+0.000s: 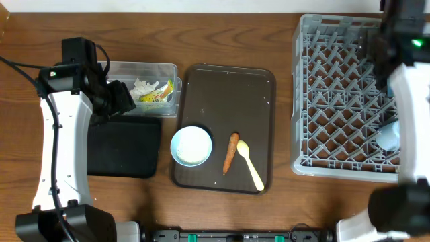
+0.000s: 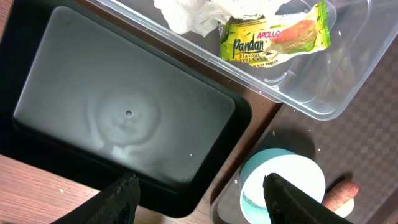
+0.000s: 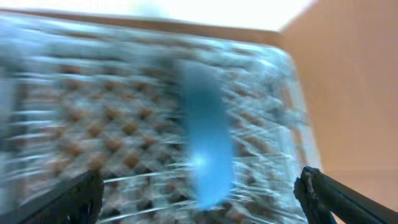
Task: Sort waste into correct bins and load items into the dishwasher rack
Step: 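Move the right gripper over the tray to the yellow spoon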
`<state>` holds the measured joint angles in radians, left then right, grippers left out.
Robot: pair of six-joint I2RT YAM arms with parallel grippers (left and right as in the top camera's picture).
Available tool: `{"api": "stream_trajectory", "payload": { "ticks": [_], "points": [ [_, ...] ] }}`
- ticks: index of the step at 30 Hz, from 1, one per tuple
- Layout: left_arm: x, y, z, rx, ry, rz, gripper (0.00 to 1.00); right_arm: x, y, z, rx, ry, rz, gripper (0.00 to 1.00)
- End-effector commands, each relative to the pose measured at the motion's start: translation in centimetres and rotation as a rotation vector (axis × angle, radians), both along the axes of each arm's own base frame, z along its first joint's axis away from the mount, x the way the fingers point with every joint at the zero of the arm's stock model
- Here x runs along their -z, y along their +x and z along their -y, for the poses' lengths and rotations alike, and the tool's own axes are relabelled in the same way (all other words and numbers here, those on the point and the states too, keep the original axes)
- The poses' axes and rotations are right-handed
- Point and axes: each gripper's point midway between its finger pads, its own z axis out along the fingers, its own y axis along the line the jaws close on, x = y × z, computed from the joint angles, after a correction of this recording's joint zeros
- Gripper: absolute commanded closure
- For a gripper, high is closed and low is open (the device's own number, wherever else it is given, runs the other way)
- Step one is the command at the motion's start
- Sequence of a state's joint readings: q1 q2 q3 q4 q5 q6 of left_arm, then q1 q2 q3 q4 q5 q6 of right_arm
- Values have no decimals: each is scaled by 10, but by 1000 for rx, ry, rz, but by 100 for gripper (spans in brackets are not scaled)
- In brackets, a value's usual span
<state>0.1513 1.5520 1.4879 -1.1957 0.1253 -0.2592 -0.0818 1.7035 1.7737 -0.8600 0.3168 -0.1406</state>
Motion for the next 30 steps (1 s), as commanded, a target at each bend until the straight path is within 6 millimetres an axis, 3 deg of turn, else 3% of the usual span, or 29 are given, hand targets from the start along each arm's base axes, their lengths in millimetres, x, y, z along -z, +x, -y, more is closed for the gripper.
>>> {"api": "stream_trajectory", "payload": {
  "ticks": [1,4,10,17,24,28,30],
  "points": [
    [-2,0,-1,-8,2,7,34,-4,-1,-84,-327,340,23,3],
    [-2,0,-1,-8,2,6,34,-1,-13,-122,-440,447,-22,4],
    [-2,0,-1,-8,2,7,33,29,-45,-185,-553,491,-212,3],
    [-2,0,-1,-8,2,6,33,86,-102,-249,-651,505,-479,7],
    [-2,0,-1,-8,2,6,34,172,-169,-291,-740,465,-704,6],
    [-2,0,-1,-8,2,6,34,215,-191,-293,-694,376,-742,7],
    [-2,0,-1,-8,2,6,33,227,-197,-296,-706,336,-737,7]
  ]
}}
